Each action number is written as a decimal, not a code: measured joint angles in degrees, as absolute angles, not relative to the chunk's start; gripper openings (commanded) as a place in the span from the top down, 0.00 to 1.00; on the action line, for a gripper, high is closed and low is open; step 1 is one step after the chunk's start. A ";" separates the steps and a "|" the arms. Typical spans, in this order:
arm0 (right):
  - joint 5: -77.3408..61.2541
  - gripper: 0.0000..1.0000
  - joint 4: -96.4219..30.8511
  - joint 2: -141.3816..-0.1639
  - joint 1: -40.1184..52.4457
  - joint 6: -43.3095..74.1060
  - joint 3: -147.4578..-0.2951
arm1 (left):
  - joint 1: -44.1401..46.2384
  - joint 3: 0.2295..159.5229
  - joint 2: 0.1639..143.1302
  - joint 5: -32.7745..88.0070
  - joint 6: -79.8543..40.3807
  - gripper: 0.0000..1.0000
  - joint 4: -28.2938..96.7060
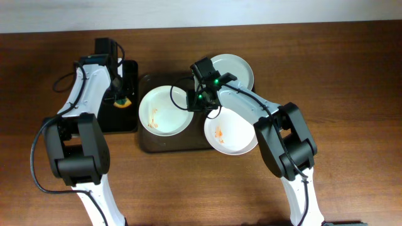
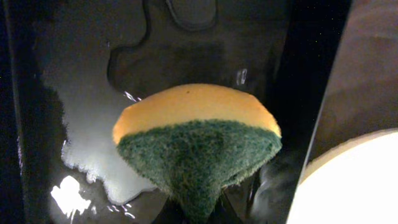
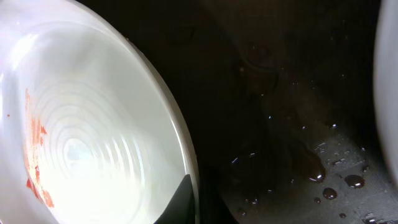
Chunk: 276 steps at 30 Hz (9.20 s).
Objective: Clean dirty plates on tray and stack at the side
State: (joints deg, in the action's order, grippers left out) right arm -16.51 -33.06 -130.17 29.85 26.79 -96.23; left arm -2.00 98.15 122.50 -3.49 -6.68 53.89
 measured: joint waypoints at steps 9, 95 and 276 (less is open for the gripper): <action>-17.23 0.96 -33.17 -130.17 29.43 26.79 -96.23 | -2.00 100.73 122.50 -3.49 -3.81 0.99 57.76; -17.23 0.96 -32.56 -130.58 25.58 32.29 -96.55 | 12.40 82.17 119.13 3.05 -4.34 0.99 41.25; 70.50 0.96 -50.22 -106.39 54.02 35.51 -96.90 | 2.44 152.38 143.15 19.00 -3.73 0.99 89.19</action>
